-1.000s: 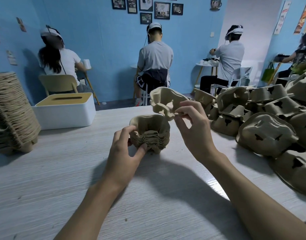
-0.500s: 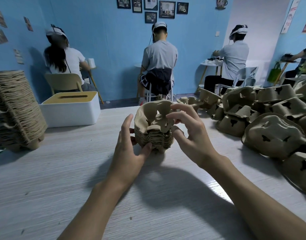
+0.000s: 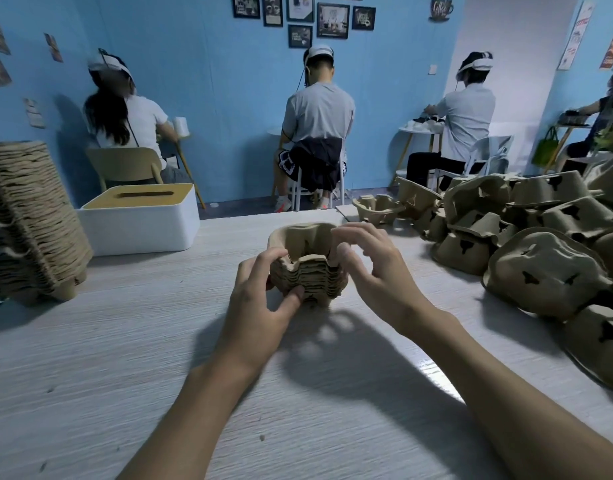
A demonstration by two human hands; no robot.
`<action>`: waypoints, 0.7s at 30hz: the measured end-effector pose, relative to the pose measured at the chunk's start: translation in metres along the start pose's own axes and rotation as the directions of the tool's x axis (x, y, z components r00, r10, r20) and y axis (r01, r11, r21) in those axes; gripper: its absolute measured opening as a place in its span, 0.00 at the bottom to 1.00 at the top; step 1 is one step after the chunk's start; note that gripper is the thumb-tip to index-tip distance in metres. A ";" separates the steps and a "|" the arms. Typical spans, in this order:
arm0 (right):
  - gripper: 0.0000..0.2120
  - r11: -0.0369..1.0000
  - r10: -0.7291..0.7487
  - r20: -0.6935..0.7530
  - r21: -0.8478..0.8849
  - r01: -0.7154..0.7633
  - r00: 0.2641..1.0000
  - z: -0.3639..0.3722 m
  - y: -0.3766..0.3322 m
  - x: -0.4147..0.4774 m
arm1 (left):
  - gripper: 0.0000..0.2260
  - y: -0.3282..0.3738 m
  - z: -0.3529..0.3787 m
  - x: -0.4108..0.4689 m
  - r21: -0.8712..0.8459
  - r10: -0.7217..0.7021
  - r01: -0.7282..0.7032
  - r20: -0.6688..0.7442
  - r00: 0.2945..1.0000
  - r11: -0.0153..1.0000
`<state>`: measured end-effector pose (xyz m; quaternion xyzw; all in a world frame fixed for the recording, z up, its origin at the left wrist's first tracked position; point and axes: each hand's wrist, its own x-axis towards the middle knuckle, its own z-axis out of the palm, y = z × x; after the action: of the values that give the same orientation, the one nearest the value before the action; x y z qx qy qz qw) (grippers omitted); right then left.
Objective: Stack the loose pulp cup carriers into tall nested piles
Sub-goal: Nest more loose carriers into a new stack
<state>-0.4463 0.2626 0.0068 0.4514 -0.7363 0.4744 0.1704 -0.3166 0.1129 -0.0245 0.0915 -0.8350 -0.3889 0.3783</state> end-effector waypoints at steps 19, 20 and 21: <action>0.21 0.846 0.472 0.025 -0.293 -0.445 0.881 0.016 0.138 0.120 | 0.23 -0.013 0.001 0.008 -0.007 -0.046 0.045 -0.064 0.997 0.999; 0.21 0.840 0.483 0.024 -0.295 -0.455 0.875 0.017 0.140 0.122 | 0.23 -0.014 0.001 0.008 -0.010 -0.041 0.040 -0.068 0.997 0.999; 0.21 0.833 0.493 0.017 -0.297 -0.466 0.870 0.018 0.142 0.124 | 0.23 -0.014 0.001 0.009 -0.012 -0.036 0.036 -0.073 0.997 0.999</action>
<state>-0.6263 0.2048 0.0048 0.2449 -0.8932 0.3698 0.0744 -0.3258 0.1000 -0.0305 0.1187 -0.8169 -0.3965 0.4018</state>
